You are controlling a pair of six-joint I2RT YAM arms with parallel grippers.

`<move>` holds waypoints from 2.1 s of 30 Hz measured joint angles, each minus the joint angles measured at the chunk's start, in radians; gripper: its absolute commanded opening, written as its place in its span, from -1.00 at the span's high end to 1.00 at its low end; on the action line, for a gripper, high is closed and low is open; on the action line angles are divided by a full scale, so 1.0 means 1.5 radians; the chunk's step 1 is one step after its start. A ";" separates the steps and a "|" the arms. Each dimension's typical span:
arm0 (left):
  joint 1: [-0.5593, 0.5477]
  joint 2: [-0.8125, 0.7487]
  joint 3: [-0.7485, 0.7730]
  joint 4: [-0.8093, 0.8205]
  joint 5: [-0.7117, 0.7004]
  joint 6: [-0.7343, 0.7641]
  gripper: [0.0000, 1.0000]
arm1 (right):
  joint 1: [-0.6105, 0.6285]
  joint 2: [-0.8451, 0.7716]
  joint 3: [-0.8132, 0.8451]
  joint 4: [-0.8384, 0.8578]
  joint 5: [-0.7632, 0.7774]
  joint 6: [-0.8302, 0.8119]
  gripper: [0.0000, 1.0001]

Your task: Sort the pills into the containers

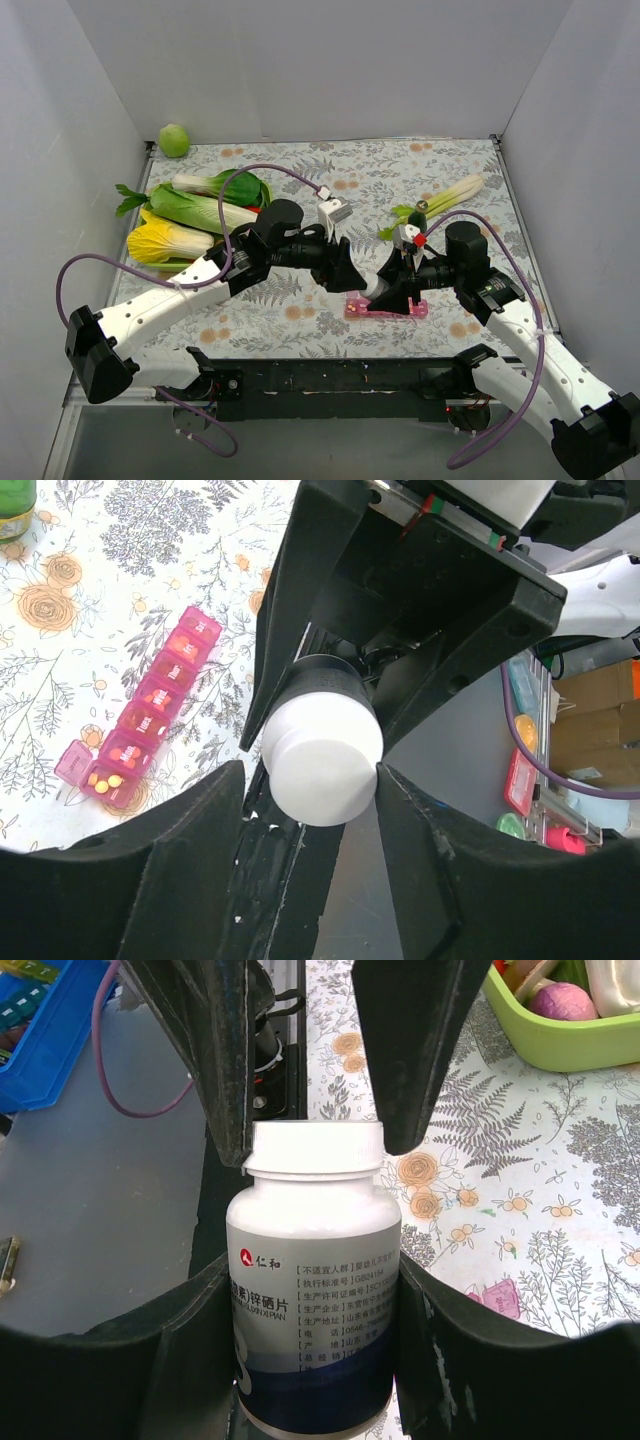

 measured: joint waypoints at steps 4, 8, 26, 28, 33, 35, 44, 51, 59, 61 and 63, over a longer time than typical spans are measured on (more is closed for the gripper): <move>0.003 0.000 0.002 0.002 0.008 -0.010 0.00 | 0.000 0.000 0.000 0.000 0.003 -0.001 0.97; 0.003 0.000 0.002 0.003 0.021 -0.014 -0.12 | 0.000 0.000 0.000 0.000 0.003 -0.002 0.97; 0.008 0.021 0.002 0.015 0.051 -0.028 1.00 | 0.000 0.000 -0.008 -0.001 0.002 -0.003 -0.26; 0.008 0.017 -0.004 0.017 0.049 -0.034 1.00 | 0.000 -0.001 -0.009 -0.001 0.003 -0.004 -0.53; 0.024 -0.013 -0.037 -0.004 0.048 -0.057 1.00 | 0.000 -0.013 -0.009 -0.006 0.023 -0.031 -0.85; 0.042 -0.039 -0.064 -0.018 0.043 -0.067 1.00 | 0.000 -0.019 -0.009 -0.024 0.037 -0.061 -0.87; 0.132 -0.181 -0.150 -0.215 -0.176 -0.113 1.00 | -0.008 -0.053 -0.009 -0.128 0.131 -0.214 -0.93; 0.237 -0.155 -0.150 -0.386 -0.387 -0.171 1.00 | -0.015 -0.065 -0.009 -0.164 0.194 -0.275 -0.93; 0.298 -0.072 -0.149 -0.411 -0.475 -0.213 0.66 | -0.017 -0.065 -0.009 -0.177 0.227 -0.297 -0.94; 0.300 -0.049 -0.149 -0.408 -0.494 -0.220 0.53 | -0.017 -0.065 -0.008 -0.185 0.230 -0.307 -0.94; 0.300 -0.034 -0.149 -0.404 -0.509 -0.227 0.05 | -0.017 -0.063 -0.005 -0.198 0.230 -0.324 -0.95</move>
